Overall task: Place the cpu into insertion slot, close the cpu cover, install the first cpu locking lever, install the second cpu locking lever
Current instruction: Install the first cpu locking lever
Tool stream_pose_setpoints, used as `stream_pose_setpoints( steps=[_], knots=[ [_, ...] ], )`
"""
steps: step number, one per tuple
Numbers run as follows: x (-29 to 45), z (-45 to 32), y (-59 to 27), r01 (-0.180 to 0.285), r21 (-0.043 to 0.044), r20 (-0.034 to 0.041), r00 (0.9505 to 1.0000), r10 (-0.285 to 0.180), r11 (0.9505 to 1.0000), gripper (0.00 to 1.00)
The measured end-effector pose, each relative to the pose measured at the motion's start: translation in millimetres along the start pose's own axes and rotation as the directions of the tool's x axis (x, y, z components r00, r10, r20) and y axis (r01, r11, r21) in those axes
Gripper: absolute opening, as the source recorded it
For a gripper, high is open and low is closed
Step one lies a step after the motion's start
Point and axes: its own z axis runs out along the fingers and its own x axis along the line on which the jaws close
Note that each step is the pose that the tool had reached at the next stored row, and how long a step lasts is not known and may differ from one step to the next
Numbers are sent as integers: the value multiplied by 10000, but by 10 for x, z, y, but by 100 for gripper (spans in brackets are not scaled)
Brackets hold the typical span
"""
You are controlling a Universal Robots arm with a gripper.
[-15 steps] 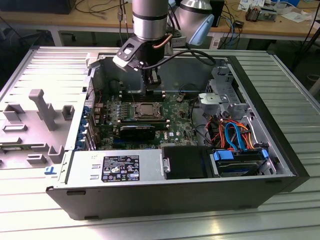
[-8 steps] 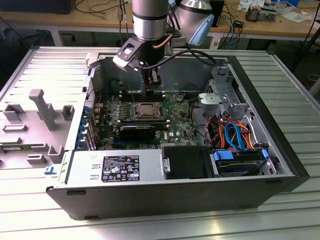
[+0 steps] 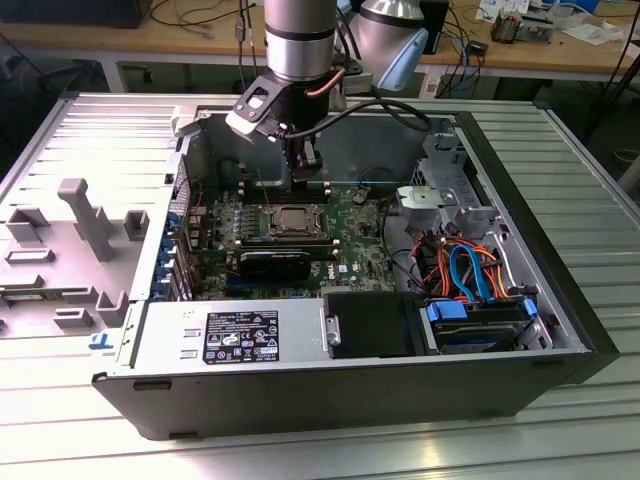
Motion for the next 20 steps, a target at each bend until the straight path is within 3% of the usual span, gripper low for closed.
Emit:
stream_pose_setpoints(
  steps=[2, 3, 5, 10, 14, 16, 18, 20],
  knots=[
    [0, 0, 0, 281, -12, 0, 9996, -281, 9996, 11],
    [0, 0, 0, 878, -37, 0, 9961, -878, 9961, 11],
    [-1, -18, -1, 1391, -56, 3, 9903, -1391, 9903, 11],
    [-3, -84, -2, 1621, -69, 4, 9868, -1621, 9867, 11],
    [-3, -84, -1, 2394, -100, 9, 9709, -2394, 9709, 11],
    [-3, -83, -1, 2998, -126, 15, 9540, -2998, 9539, 11],
    [-3, -83, -1, 3339, -141, 20, 9426, -3339, 9425, 11],
    [-3, -82, -1, 3757, -160, 25, 9268, -3757, 9266, 11]
  ],
)
